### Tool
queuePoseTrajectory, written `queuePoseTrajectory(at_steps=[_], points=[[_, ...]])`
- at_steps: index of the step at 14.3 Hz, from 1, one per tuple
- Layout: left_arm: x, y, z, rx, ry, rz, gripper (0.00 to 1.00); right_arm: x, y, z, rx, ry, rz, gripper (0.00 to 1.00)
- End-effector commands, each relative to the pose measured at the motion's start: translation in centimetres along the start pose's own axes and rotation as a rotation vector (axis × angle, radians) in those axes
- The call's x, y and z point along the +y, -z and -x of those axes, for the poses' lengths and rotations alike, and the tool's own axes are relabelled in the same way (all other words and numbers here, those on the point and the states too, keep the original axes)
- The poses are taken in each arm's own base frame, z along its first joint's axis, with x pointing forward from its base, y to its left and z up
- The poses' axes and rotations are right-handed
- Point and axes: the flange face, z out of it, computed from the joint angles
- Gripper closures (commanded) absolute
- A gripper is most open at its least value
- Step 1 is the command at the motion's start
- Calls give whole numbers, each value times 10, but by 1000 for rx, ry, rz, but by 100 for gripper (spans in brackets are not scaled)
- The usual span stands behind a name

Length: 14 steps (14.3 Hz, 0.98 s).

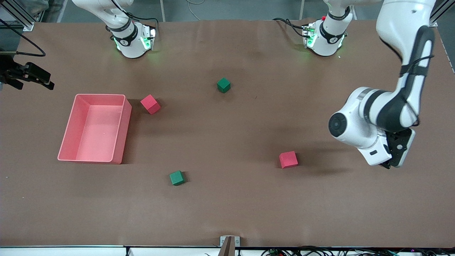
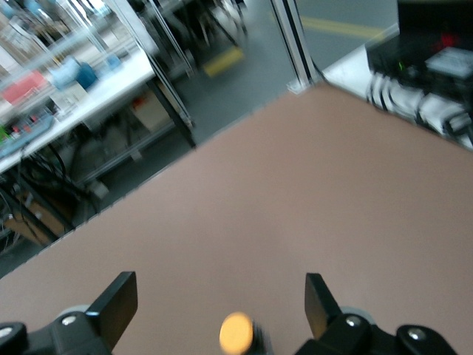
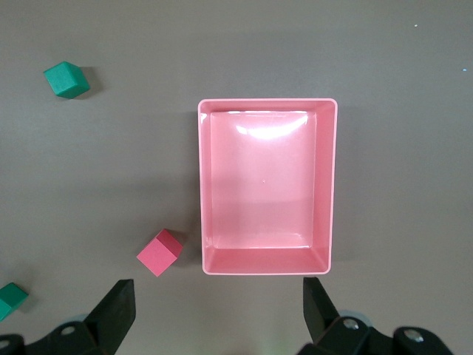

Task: Place and upright button with both arms
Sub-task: 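Open the left gripper and raise it away from the button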

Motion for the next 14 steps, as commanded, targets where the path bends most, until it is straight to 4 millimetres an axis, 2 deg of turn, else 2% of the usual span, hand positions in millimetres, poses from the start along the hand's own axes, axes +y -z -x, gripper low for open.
queuePoseTrajectory(at_steps=[1,4,6,7,9,11,13,14], points=[[-16,27,-39,-165,-107,87,0,5,2,3,7,4,-7,0],[-44,55,-82,-338,-240,227,0,8,2,4,6,-2,-7,0],[-64,66,-93,-441,-309,305,0,8,2,4,4,-2,-7,0],[-76,71,-99,-485,-364,347,0,8,1,4,3,-3,-7,0],[-105,63,-123,-567,-463,474,0,12,3,4,6,-11,-9,0],[-121,76,-133,-596,-506,577,0,13,3,4,8,-12,-12,0],[-126,92,-130,-612,-541,600,0,13,3,4,9,-12,-12,0],[-134,110,-132,-610,-557,653,0,12,3,4,11,-11,-13,0]])
